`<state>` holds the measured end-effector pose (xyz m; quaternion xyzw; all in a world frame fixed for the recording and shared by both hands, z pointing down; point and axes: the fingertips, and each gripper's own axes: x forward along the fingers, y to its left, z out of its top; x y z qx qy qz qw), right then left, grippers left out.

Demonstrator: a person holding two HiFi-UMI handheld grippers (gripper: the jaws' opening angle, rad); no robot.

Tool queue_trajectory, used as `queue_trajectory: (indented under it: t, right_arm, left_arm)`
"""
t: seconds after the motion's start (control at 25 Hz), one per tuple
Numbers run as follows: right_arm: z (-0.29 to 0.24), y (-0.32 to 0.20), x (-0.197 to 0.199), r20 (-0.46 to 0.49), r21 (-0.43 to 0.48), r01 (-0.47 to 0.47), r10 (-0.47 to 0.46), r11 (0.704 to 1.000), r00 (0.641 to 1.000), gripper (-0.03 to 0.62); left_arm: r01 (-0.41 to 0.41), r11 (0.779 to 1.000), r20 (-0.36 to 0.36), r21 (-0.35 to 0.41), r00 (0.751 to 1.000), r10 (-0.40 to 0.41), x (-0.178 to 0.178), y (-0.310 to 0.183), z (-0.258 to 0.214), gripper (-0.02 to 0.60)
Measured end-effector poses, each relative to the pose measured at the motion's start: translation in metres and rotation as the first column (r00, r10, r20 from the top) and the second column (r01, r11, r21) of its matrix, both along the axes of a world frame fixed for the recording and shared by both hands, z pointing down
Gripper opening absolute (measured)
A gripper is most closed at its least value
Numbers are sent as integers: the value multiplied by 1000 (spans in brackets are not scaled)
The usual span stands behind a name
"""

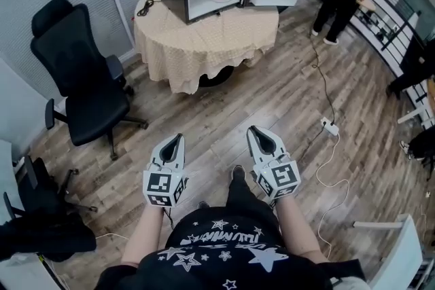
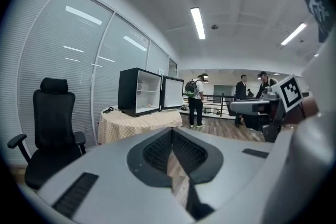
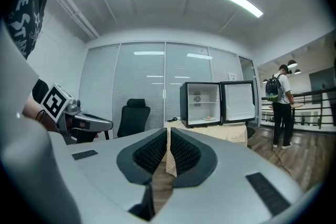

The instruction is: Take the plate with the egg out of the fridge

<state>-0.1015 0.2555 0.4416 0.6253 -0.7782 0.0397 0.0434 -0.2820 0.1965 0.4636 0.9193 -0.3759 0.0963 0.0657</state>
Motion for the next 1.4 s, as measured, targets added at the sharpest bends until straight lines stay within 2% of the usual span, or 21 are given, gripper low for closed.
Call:
queue_trajectory:
  t: [0.24, 0.52, 0.84, 1.16, 1.4]
  right_arm:
    - [10, -38, 35, 35, 4, 24, -24, 1000, 999, 37]
    - [16, -95, 97, 91, -1, 32, -32, 999, 995, 38]
    - [34, -138, 162, 146, -62, 45, -36, 997, 989, 38]
    - [44, -162, 217, 160, -84, 78, -63, 993, 985, 38]
    - [51, -165, 260, 189, -93, 81, -62, 992, 980, 38]
  left_arm:
    - [37, 999, 21, 24, 999, -37, 29, -30, -2, 9]
    - [62, 998, 70, 29, 995, -64, 83, -76, 1, 9]
    - [67, 998, 54, 9, 996, -67, 147, -108, 3, 9]
    - [147, 989, 39, -21, 988, -146, 181, -141, 7, 9]
    - [184, 983, 42, -23, 982, -183, 210, -142, 10, 9]
